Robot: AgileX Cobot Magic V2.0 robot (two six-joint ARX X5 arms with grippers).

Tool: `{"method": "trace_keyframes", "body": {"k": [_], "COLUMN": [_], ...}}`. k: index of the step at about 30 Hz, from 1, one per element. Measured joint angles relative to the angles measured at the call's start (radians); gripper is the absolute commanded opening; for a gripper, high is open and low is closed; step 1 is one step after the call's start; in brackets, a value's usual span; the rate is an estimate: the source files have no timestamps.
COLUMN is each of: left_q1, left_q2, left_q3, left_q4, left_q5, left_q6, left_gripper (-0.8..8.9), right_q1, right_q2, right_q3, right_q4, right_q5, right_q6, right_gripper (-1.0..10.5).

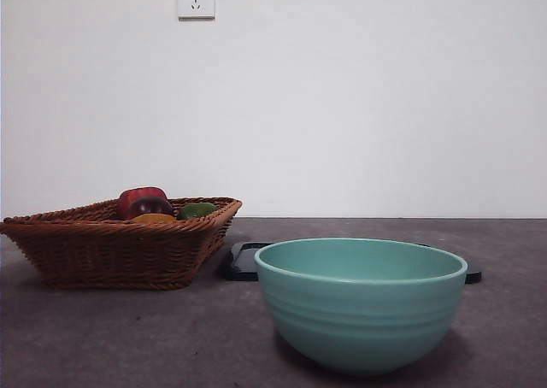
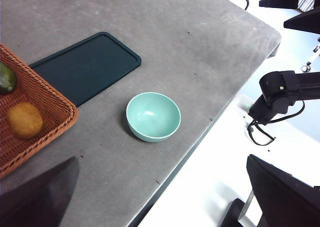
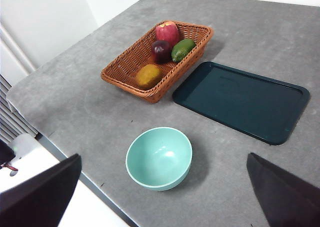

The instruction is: Pick up the wifruite, put it on the bowl, pick up the plate, put it on desk

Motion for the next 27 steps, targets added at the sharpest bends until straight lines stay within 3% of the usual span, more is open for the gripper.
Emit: {"method": "trace_keyframes", "body": {"k": [3, 4, 8, 9, 27], "left_q1": [0.0, 0.0, 0.0, 0.0, 0.0], "left_q2": [0.0, 0.0, 0.0, 0.0, 0.0], "left_q3": [0.0, 0.0, 0.0, 0.0, 0.0], "left_q4": [0.0, 0.0, 0.0, 0.0, 0.007], "left_q5": [0.0, 0.0, 0.0, 0.0, 0.0], "left_q6": [0.001, 0.001, 0.008, 0.008, 0.008], "left_gripper": [5.74, 5.07, -0.12, 0.22, 0.19], "right_q1": [0.0, 0.0, 0.0, 0.0, 0.0], "right_q2": [0.0, 0.0, 0.0, 0.0, 0.0], "right_q3": [0.0, 0.0, 0.0, 0.0, 0.0], "right_q4": [0.015, 0.019, 0.021, 0.021, 0.04], "right_q5": [0.0, 0.0, 0.0, 0.0, 0.0], "right_q6": [0.0, 0.0, 0.003, 0.003, 0.003], "right_gripper": [6.1, 5.7, -0.2, 0.2, 0.2]}}
